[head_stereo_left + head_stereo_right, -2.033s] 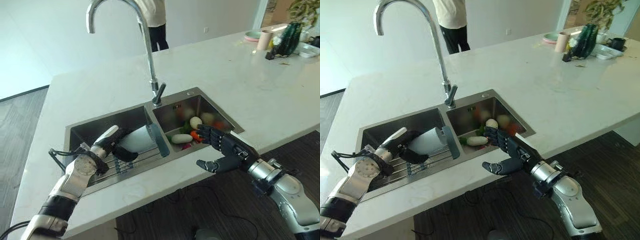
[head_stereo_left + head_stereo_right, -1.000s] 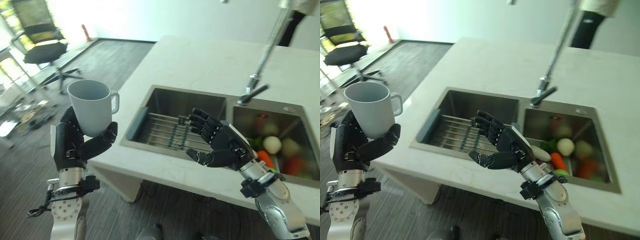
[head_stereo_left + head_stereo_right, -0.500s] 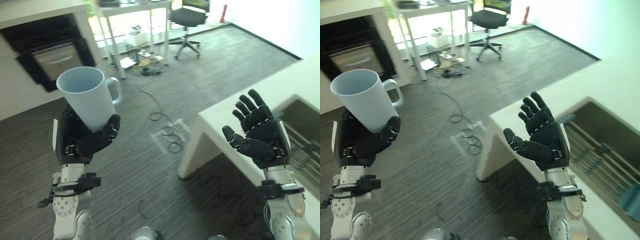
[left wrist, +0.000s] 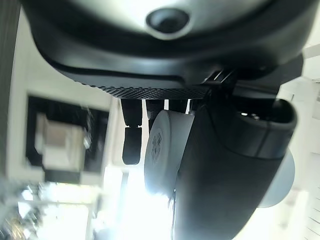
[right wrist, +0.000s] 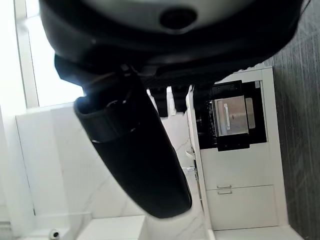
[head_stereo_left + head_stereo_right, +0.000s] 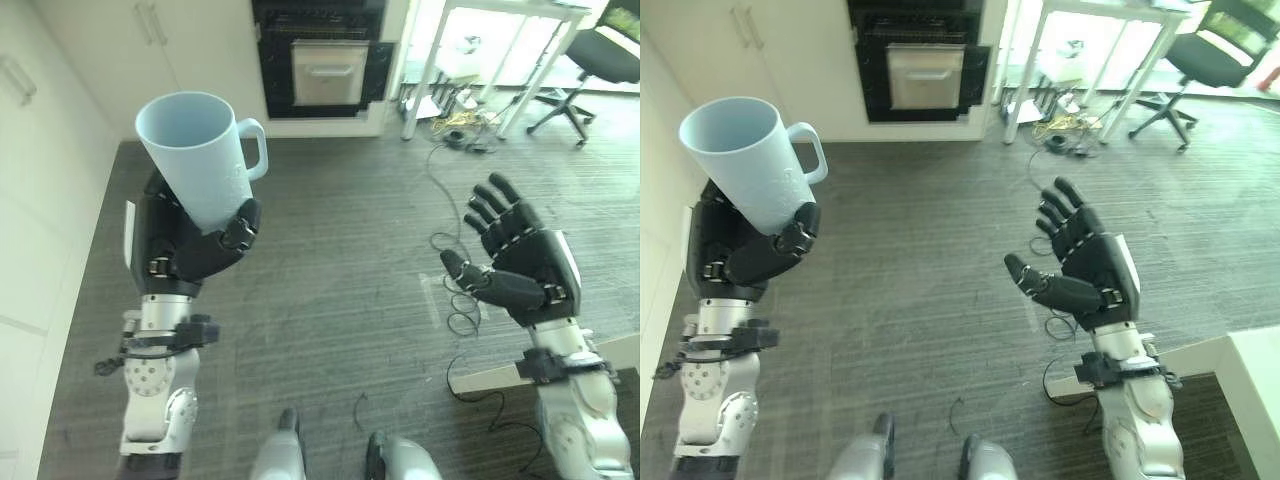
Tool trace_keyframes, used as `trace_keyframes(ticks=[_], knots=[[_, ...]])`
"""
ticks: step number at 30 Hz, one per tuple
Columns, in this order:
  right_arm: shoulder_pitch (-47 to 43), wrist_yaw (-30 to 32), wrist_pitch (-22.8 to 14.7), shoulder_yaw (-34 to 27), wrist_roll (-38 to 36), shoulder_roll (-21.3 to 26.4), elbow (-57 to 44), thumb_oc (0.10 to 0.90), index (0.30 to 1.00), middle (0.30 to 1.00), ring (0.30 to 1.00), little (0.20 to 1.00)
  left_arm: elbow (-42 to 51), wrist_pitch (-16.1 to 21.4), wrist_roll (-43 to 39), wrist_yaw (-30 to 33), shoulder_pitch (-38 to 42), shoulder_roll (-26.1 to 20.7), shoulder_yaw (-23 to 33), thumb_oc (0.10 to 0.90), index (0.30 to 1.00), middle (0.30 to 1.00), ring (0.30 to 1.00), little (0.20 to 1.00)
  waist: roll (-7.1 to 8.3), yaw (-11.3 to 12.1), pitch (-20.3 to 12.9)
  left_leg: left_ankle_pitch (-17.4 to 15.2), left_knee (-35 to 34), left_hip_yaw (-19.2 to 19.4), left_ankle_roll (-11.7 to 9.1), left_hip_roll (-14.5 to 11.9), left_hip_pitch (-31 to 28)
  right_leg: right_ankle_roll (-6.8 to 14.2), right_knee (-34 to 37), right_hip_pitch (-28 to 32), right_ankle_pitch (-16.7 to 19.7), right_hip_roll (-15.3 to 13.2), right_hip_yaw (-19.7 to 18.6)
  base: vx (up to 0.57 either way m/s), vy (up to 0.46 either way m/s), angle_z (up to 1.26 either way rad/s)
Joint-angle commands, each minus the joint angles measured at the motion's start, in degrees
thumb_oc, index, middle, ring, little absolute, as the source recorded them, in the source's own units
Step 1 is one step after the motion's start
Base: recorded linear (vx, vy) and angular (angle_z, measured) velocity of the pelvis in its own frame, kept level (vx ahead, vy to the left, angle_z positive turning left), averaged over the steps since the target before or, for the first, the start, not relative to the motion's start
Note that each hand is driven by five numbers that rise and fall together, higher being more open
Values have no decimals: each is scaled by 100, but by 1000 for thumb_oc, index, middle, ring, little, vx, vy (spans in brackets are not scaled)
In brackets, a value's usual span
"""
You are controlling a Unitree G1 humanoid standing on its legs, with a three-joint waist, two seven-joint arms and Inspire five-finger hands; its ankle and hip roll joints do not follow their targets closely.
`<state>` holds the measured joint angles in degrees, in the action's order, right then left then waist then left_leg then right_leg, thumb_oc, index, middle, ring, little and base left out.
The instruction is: Place the dishes in the dishwasher.
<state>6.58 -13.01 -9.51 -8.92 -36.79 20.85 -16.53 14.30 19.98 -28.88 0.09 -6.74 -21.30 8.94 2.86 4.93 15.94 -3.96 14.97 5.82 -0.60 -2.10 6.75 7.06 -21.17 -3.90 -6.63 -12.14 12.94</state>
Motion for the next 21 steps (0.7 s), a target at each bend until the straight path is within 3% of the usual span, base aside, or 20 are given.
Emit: trace_keyframes(ticks=[1,9,21], knots=[[-221,-48,-731,89,-276,219,-803,800,900,900,900,900,817,830,162,184,509,-245,87,400,300,300,300,300,-68,-287,-850,-1091,222,203,100,96,-370,99,398,176,-317,176,437,63,-123,-4],[-212,-71,-568,183,-366,244,-951,800,900,900,900,900,948,698,260,344,329,-226,256,400,300,300,300,300,-109,-257,-899,-1105,222,297,49,-28,-464,-51,398,324,-503,237,588,-1,-96,6],[-113,-58,-516,260,-337,150,-994,800,900,900,900,900,875,637,307,359,307,-260,170,400,300,300,300,300,-224,-427,-950,-1163,222,391,-45,-157,-472,-70,398,222,-559,296,477,-19,-55,-4]])
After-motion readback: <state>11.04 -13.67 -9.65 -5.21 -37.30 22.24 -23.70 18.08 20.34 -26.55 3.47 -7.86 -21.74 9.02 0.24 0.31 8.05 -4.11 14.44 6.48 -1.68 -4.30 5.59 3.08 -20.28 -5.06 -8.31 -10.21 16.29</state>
